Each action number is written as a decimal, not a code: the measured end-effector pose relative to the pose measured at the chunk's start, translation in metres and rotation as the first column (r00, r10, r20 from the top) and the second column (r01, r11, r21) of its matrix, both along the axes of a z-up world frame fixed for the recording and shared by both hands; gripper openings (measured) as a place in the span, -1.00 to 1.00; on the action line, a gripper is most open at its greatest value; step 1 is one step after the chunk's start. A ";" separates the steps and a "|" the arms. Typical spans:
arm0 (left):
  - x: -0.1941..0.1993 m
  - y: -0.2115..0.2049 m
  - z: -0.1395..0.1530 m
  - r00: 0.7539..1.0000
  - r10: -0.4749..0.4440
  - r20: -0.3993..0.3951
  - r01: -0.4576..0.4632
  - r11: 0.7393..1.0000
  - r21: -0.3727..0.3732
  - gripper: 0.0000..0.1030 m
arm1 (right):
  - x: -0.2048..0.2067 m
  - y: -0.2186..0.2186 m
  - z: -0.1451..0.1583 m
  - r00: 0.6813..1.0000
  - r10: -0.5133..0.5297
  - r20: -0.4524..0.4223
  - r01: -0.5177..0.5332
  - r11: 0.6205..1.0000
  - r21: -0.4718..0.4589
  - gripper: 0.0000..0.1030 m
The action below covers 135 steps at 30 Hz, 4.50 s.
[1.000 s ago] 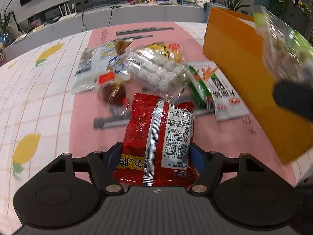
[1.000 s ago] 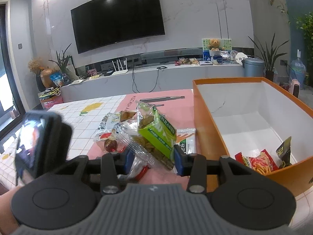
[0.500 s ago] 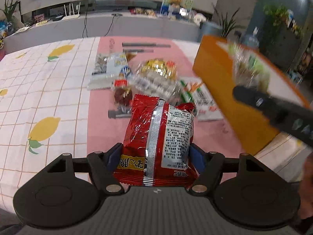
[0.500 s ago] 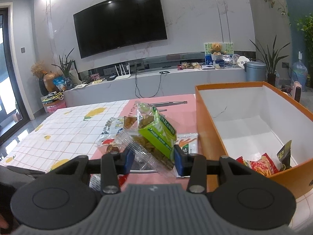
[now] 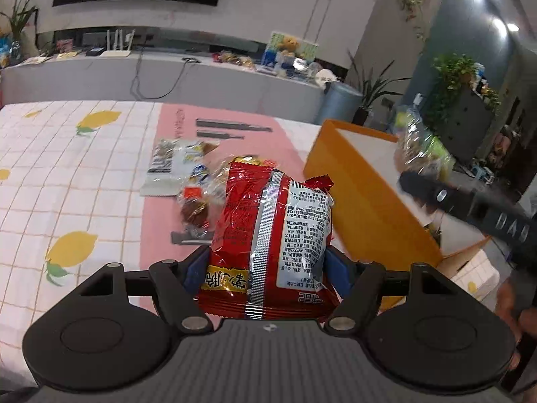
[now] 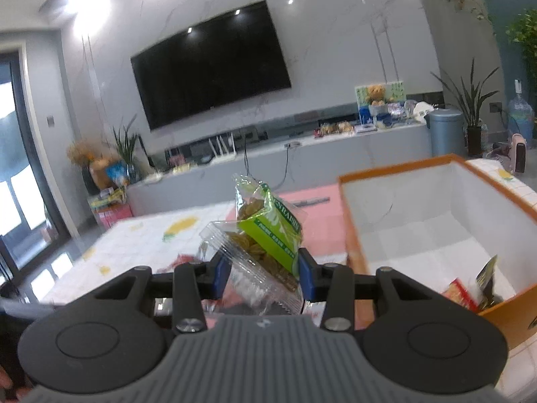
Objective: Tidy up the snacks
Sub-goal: 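Carry the green bag into the orange box and open the right tool, then lower the red bag into the orange box and open the left tool, then move both tools back from the box to the snack pile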
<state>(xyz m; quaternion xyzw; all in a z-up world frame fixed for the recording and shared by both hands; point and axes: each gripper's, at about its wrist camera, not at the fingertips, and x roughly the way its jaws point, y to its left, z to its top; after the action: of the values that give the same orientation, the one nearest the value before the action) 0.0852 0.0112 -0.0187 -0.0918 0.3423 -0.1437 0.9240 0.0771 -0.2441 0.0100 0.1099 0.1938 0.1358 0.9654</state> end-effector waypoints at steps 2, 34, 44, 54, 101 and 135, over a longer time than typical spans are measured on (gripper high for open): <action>0.000 -0.003 0.002 1.000 -0.010 0.010 0.010 1.000 -0.010 0.61 | -0.002 -0.015 0.008 0.999 -0.033 0.019 0.033 0.999 -0.001 -0.21; 0.003 -0.020 -0.002 0.997 -0.080 0.019 0.082 0.992 -0.098 0.61 | 0.054 -0.109 -0.024 0.803 -0.555 -0.217 0.472 0.815 -0.336 -0.18; -0.001 -0.030 0.006 0.995 -0.091 0.038 0.094 0.992 -0.090 0.61 | 0.039 -0.107 -0.005 0.849 -0.513 -0.126 0.483 0.850 -0.211 0.49; 0.003 -0.070 0.026 0.987 -0.152 0.058 0.156 0.985 -0.073 0.61 | 0.024 -0.114 0.005 0.865 -0.497 -0.066 0.486 0.864 -0.133 0.50; 0.084 -0.228 -0.011 0.945 -0.328 -0.012 0.322 0.921 0.218 0.63 | 0.003 -0.148 0.015 0.834 -0.549 -0.059 0.552 0.833 0.041 0.50; 0.037 -0.135 0.040 0.988 -0.140 0.063 0.128 0.979 0.161 0.88 | 0.003 -0.117 0.019 0.904 -0.427 0.028 0.426 0.904 0.012 0.50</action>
<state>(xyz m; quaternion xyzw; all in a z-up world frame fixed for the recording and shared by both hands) 0.1219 -0.1235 0.0213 0.0095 0.3237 -0.1818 0.9285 0.0800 -0.3607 0.0292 0.1503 0.1501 -0.0763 0.9742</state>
